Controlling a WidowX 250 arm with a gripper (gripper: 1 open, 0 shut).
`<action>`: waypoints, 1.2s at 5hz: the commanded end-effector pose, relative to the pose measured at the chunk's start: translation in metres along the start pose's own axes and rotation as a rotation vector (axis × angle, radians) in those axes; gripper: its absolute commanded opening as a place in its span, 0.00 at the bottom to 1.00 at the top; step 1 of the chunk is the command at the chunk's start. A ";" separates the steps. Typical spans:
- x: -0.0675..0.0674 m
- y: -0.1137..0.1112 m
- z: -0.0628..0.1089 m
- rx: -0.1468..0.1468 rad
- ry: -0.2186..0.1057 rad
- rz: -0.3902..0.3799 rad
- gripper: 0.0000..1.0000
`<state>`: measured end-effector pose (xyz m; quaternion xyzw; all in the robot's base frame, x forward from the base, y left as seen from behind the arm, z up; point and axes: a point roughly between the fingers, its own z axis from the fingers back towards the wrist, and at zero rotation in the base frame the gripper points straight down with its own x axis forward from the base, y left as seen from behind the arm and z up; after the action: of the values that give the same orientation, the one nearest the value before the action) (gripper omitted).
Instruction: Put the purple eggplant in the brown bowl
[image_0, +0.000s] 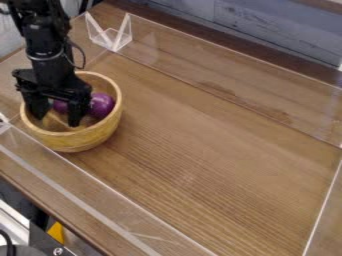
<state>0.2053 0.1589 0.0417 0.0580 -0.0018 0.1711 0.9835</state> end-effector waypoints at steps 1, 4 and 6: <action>0.014 0.003 0.023 0.022 -0.046 0.080 0.00; 0.013 0.010 -0.009 0.035 -0.043 0.101 0.00; 0.008 0.007 -0.022 0.052 -0.044 0.103 0.00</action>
<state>0.2103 0.1706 0.0224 0.0834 -0.0246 0.2210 0.9714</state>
